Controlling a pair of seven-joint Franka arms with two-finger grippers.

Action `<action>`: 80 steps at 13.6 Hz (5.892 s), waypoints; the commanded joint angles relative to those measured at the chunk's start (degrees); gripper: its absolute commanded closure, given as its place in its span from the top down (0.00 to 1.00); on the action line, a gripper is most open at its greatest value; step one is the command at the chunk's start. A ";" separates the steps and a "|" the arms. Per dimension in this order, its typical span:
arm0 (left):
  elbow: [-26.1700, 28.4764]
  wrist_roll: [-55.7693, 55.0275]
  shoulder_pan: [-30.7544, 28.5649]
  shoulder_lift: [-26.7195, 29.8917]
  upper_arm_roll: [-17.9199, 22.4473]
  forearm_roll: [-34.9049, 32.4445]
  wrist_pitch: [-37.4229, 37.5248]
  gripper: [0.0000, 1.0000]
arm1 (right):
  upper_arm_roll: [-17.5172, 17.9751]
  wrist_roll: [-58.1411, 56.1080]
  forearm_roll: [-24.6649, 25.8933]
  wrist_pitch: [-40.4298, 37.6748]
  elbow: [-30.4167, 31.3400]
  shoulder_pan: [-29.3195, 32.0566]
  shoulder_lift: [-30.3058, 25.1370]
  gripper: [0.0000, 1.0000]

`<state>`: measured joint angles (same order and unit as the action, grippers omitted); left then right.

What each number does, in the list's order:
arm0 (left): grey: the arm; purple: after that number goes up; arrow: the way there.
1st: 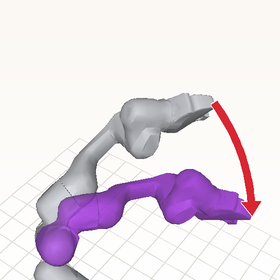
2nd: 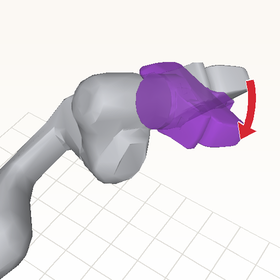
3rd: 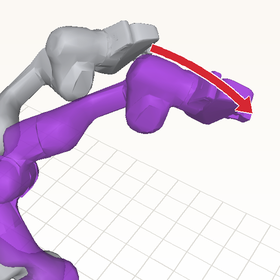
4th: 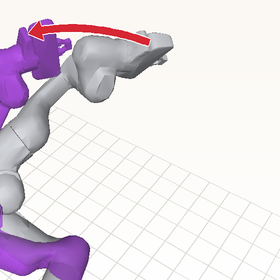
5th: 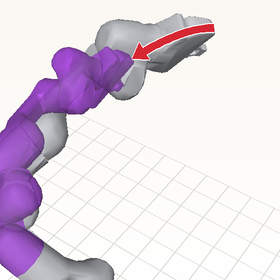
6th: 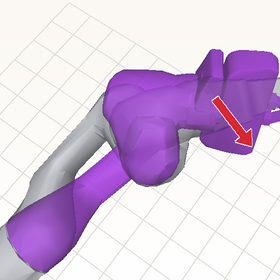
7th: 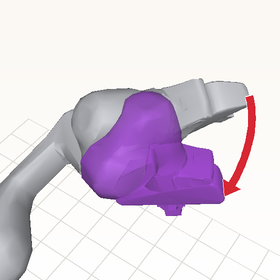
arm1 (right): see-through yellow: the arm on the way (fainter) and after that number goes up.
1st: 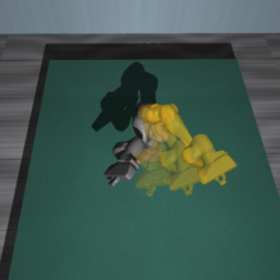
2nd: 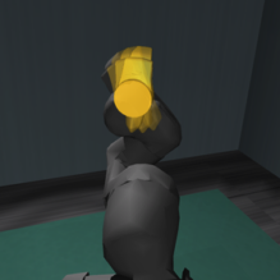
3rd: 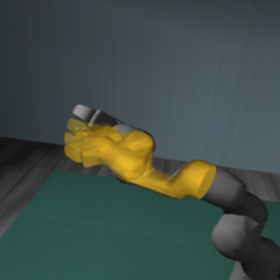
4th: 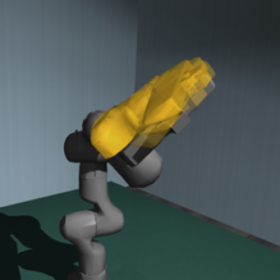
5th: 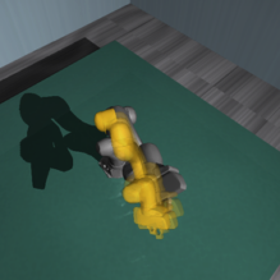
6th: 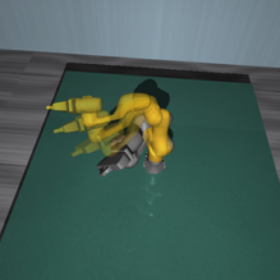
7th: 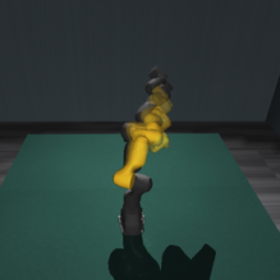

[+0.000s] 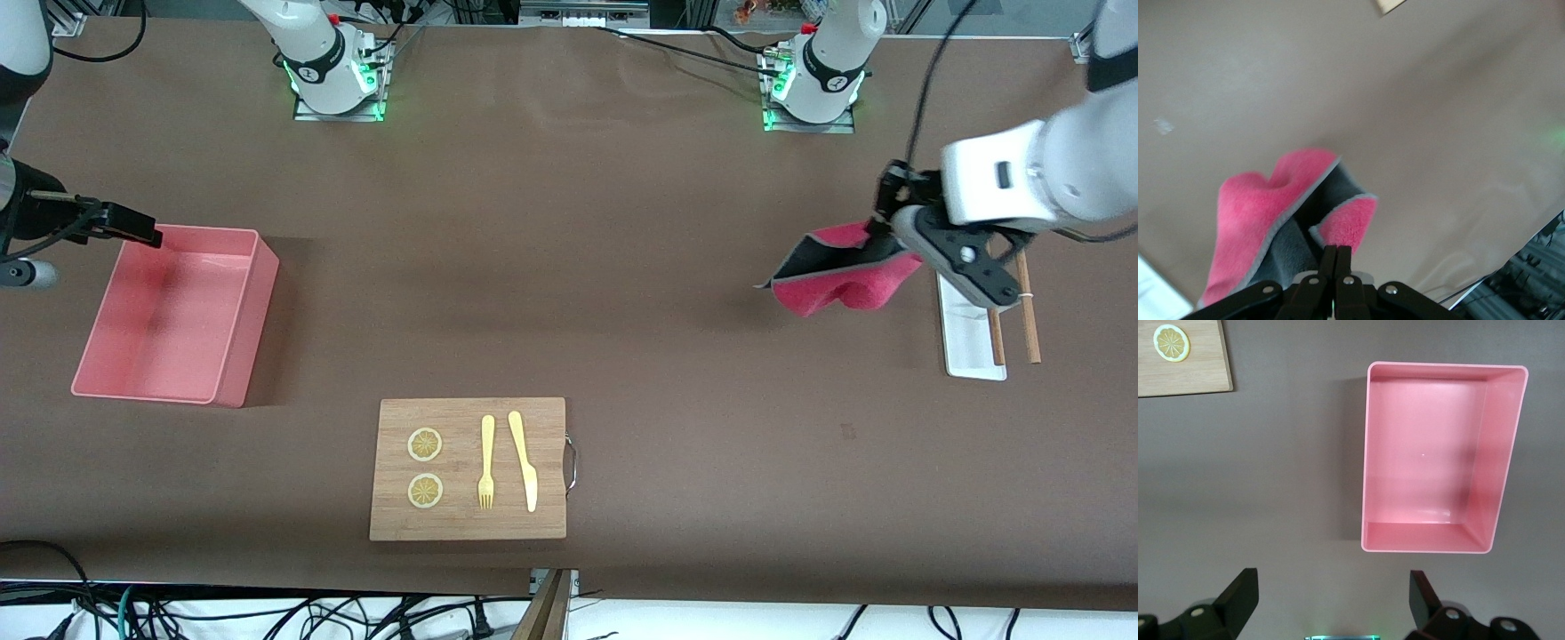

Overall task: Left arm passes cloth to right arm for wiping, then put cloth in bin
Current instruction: 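Lift the cloth with the left gripper while the right gripper rises, then carry the cloth toward the right gripper while the right gripper approaches, then close the right gripper on the cloth beside the left gripper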

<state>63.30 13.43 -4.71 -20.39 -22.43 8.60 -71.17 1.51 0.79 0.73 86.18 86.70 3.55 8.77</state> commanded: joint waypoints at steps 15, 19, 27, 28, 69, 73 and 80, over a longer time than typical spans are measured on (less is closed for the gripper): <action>-1.08 -41.29 16.83 -6.76 -5.17 19.24 -39.10 0.00 | 0.78 54.12 -32.26 9.79 -1.09 -8.47 4.76 1.00; -1.17 -41.64 20.43 -8.87 -5.17 26.37 -52.37 0.00 | 0.78 60.19 -37.03 13.56 -1.09 -11.01 6.35 1.00; -1.25 -41.99 26.50 -11.16 -5.08 35.25 -67.33 0.00 | 0.78 66.62 -37.38 22.27 -1.44 -15.85 7.49 1.00; -1.25 -41.99 26.59 -11.25 -5.08 35.43 -68.04 0.00 | 0.78 66.62 -37.99 22.63 -1.44 -16.20 7.49 1.00; -1.69 -42.96 26.60 -11.87 -5.08 37.19 -68.58 0.00 | 0.25 62.67 -42.21 1.36 -0.83 -20.07 13.29 0.23; -1.61 -42.96 26.60 -11.87 -5.08 37.19 -68.58 0.00 | 0.25 62.58 -42.13 1.71 -1.18 -19.90 13.20 0.00; -1.52 -42.70 26.51 -11.87 -4.90 36.93 -68.58 0.99 | 0.08 62.41 -41.95 1.98 -1.36 -19.81 13.20 0.00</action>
<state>63.30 -30.16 21.40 -31.43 -27.66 44.24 -139.40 1.64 63.92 -40.25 88.78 86.00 -16.58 22.02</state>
